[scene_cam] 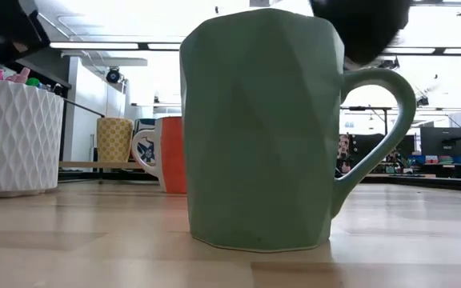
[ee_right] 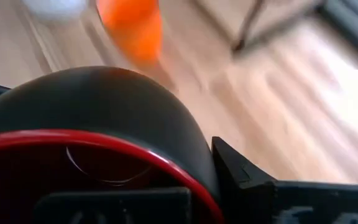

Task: Place coffee mugs
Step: Put the black mug on the shelf

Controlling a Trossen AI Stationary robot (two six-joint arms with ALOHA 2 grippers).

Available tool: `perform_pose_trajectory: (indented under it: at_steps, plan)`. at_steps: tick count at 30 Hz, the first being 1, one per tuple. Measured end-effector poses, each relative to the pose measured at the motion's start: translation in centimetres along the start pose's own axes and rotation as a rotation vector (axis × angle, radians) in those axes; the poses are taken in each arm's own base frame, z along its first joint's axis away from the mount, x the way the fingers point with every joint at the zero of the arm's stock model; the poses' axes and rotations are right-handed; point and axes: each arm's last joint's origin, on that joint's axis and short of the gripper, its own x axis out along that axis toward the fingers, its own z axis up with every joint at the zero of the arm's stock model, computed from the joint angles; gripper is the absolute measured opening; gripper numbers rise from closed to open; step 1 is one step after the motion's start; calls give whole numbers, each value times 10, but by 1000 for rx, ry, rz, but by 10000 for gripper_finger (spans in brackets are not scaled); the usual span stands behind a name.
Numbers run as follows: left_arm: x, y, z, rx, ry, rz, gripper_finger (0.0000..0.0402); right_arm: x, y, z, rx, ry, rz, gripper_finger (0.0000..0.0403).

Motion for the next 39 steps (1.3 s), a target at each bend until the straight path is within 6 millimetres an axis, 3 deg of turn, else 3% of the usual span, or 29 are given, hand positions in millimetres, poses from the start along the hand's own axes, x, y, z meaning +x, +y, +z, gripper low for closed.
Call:
perform_pose_trajectory:
  at_steps: [6, 14, 21, 29, 34, 39]
  plan:
    - [-17, -3, -6, 45, 2, -24, 101, 12, -4, 73, -75, -137, 25, 1]
    - [-40, -3, -14, 55, -58, -1, 101, 68, -8, 150, -215, -79, 50, 1]
    - [-43, -2, -13, 77, -98, 22, 101, 109, -15, 206, -353, -36, 31, 0]
    - [-43, -2, -13, 85, -106, 28, 101, 163, -33, 238, -407, 40, -1, 0]
    - [-43, -2, -13, 84, -117, 33, 101, 190, -52, 227, -402, 135, -21, 0]
    - [-43, -1, -12, 94, -134, 47, 101, 200, -66, 224, -411, 166, -87, 0]
